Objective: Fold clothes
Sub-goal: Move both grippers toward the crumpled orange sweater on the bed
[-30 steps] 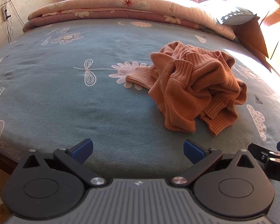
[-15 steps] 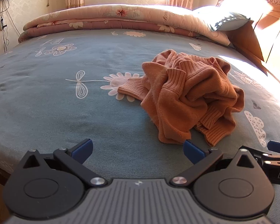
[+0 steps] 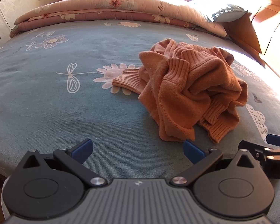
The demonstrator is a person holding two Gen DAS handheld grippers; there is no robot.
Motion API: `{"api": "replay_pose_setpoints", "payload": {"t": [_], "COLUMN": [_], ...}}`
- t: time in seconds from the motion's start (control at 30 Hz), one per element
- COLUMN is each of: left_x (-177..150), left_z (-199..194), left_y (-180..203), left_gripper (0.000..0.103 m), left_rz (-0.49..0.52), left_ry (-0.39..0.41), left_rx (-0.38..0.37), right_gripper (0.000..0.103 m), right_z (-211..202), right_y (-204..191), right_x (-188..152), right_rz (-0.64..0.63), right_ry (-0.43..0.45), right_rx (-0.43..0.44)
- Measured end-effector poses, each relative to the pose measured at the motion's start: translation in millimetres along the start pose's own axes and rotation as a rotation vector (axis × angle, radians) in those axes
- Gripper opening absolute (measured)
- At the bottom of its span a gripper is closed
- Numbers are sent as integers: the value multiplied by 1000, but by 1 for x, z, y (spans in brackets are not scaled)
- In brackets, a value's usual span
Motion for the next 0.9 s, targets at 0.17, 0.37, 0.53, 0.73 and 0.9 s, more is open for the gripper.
{"api": "replay_pose_setpoints", "payload": {"t": [0.17,0.37,0.53,0.73,0.9], "left_x": [11,11,9,20,30], "left_z": [-1,3,2,0,8], "left_y": [-3,-7,1,19,34], "left_gripper": [102,102,102,102,102], "left_rz": [7,-22,-1,75,74], "left_ry": [57,28,4,20,50], "left_rx": [-22,7,46,68,3], "right_gripper": [103,103,103,103,103], "right_z": [-4,7,17,16,21], "right_y": [0,-2,0,13,23], "right_x": [7,11,8,10,8], "right_rz": [-34,-45,-38,15,30], "right_ry": [-8,-11,-18,17,13], "right_rx": [-58,-35,28,96,100]}}
Point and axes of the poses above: each gripper's, at about its wrist camera, not at the fingertips, and z roughly the way its jaws point, y to its right, x to its top, the point moved 8 cm from there along z, roughly the way its jaws point, and after that the axes turned 1 degree about y, right-handed, at the moved point
